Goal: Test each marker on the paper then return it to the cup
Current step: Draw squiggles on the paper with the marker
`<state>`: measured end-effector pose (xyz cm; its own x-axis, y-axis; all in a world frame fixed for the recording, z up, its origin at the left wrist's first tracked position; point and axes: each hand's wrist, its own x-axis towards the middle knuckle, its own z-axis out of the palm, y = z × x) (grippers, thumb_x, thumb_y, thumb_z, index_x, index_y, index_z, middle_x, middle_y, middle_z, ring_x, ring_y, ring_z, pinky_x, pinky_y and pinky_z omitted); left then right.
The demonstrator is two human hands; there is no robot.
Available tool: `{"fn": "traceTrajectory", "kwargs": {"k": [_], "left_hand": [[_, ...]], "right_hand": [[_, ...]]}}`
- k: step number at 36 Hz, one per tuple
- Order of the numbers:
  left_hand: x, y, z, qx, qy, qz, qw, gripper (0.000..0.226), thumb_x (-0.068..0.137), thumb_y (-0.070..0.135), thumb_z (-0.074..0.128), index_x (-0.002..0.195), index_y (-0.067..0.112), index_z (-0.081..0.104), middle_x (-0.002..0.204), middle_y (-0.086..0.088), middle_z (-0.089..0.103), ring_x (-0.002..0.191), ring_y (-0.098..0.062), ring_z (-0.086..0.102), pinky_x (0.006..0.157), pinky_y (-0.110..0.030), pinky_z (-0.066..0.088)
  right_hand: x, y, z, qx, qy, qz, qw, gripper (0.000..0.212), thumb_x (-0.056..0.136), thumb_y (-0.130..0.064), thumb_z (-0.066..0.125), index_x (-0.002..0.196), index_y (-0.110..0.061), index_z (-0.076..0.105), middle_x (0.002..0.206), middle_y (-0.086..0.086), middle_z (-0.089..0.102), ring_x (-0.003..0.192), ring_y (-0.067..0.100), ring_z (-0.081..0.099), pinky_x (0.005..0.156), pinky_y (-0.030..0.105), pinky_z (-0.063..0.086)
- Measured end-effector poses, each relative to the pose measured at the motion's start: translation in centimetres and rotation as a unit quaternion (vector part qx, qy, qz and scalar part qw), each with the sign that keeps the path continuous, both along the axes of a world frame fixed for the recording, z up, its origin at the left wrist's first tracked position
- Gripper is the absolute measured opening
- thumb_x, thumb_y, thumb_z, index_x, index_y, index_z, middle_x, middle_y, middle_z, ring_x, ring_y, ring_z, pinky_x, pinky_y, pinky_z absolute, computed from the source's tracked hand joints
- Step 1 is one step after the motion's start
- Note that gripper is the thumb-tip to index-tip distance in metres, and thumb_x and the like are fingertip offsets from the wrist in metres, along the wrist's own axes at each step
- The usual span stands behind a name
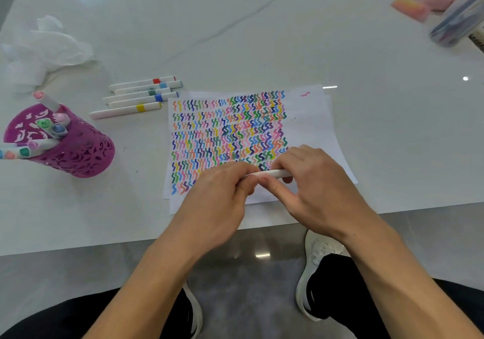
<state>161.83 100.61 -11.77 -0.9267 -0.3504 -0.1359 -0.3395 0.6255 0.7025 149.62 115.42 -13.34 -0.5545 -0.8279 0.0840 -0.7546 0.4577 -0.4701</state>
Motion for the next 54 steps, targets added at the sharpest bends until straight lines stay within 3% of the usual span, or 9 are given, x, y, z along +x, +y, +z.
{"fn": "traceTrajectory", "kwargs": {"k": [12,25,28,31,35,40,45,50,54], "left_hand": [[-0.1,-0.1,-0.2,-0.027,0.045,0.006,0.999,0.020,0.103,0.028,0.053,0.102,0.027,0.073,0.072,0.017,0.060,0.072,-0.005,0.061,0.071,-0.023,0.049],[-0.1,0.1,0.1,-0.040,0.086,0.072,0.993,0.016,0.098,0.021,0.063,0.105,0.025,0.077,0.077,0.035,0.057,0.068,0.013,0.057,0.071,-0.004,0.040],[-0.2,0.0,0.1,-0.038,0.100,0.119,0.987,0.014,0.098,0.025,0.064,0.105,0.022,0.076,0.082,0.026,0.063,0.071,0.006,0.060,0.072,-0.010,0.045],[-0.1,-0.4,0.1,-0.032,0.094,0.149,0.984,0.015,0.099,0.028,0.063,0.107,0.024,0.075,0.083,0.024,0.065,0.073,0.005,0.062,0.069,-0.003,0.041],[0.0,-0.4,0.0,-0.036,0.092,0.159,0.982,0.015,0.097,0.030,0.066,0.106,0.026,0.077,0.087,0.023,0.066,0.077,0.005,0.061,0.070,-0.003,0.041],[-0.1,-0.1,-0.3,-0.040,0.086,0.148,0.984,0.014,0.095,0.029,0.069,0.104,0.025,0.079,0.089,0.018,0.066,0.078,-0.001,0.059,0.070,-0.006,0.040],[-0.1,0.1,-0.6,-0.054,0.071,0.134,0.987,0.010,0.093,0.027,0.070,0.099,0.024,0.079,0.080,0.017,0.058,0.072,-0.002,0.055,0.066,-0.006,0.036],[-0.2,0.7,-0.9,-0.060,0.054,0.120,0.989,0.012,0.094,0.029,0.069,0.101,0.025,0.077,0.086,0.016,0.061,0.076,0.001,0.056,0.069,-0.004,0.036],[-0.3,1.0,-1.1,-0.073,0.052,0.117,0.989,0.011,0.092,0.028,0.070,0.100,0.025,0.076,0.086,0.016,0.059,0.073,-0.002,0.054,0.071,-0.006,0.038]], "right_hand": [[0.6,0.2,0.7,0.046,-0.024,-0.007,0.999,0.051,0.096,-0.074,0.028,0.066,-0.032,0.029,0.055,-0.010,0.040,0.052,0.013,0.044,0.049,0.028,0.028],[0.6,0.1,1.0,0.020,-0.004,-0.085,0.996,0.062,0.095,-0.078,0.038,0.060,-0.027,0.032,0.047,-0.005,0.036,0.046,0.011,0.041,0.046,0.027,0.025],[0.2,0.1,1.5,-0.004,-0.102,-0.106,0.989,0.034,0.099,-0.062,0.049,0.092,-0.032,0.061,0.057,-0.008,0.051,0.058,0.009,0.053,0.054,0.034,0.038],[-0.4,0.5,1.7,-0.072,-0.188,-0.125,0.971,0.028,0.108,-0.030,0.051,0.133,-0.040,0.049,0.077,-0.005,0.066,0.066,0.014,0.061,0.064,0.030,0.046],[-0.2,0.5,2.0,-0.140,-0.248,-0.142,0.948,0.031,0.109,-0.013,0.047,0.125,-0.039,0.054,0.100,-0.007,0.071,0.072,0.014,0.068,0.070,0.028,0.057],[0.1,0.3,1.8,-0.198,-0.361,-0.170,0.896,0.027,0.110,-0.013,0.046,0.117,-0.026,0.067,0.102,-0.003,0.077,0.092,0.018,0.076,0.090,0.044,0.062],[0.0,0.8,1.6,-0.196,-0.360,-0.148,0.900,0.037,0.097,0.008,0.059,0.118,-0.021,0.068,0.093,-0.001,0.079,0.091,0.017,0.078,0.089,0.037,0.063],[0.0,1.2,1.1,-0.189,-0.323,-0.162,0.913,0.025,0.084,-0.025,0.086,0.102,-0.029,0.069,0.077,0.002,0.071,0.072,0.020,0.067,0.070,0.037,0.059],[0.4,1.3,0.8,-0.199,-0.333,-0.190,0.902,0.017,0.093,-0.045,0.063,0.087,-0.029,0.063,0.064,0.002,0.059,0.059,0.022,0.053,0.056,0.039,0.046]]}}
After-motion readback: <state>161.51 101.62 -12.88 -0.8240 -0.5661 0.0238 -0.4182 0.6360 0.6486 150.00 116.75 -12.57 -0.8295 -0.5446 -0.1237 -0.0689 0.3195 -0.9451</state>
